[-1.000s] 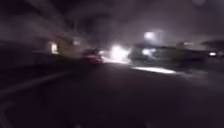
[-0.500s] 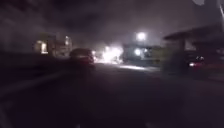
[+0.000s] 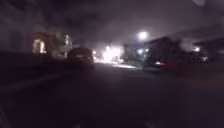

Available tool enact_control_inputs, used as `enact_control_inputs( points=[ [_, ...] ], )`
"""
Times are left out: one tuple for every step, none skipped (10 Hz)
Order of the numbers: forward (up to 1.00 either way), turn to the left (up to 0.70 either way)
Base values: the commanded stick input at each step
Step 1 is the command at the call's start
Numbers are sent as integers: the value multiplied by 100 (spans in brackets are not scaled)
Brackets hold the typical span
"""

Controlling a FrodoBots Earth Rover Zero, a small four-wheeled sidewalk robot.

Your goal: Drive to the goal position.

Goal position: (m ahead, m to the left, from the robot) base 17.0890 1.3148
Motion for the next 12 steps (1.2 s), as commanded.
enact_control_inputs(
  points=[
    [100,0],
    [100,0],
    [100,0],
    [100,0],
    [100,0],
    [100,0],
    [100,0],
    [100,0],
    [100,0],
    [100,0],
    [100,0],
    [100,0]
  ],
)
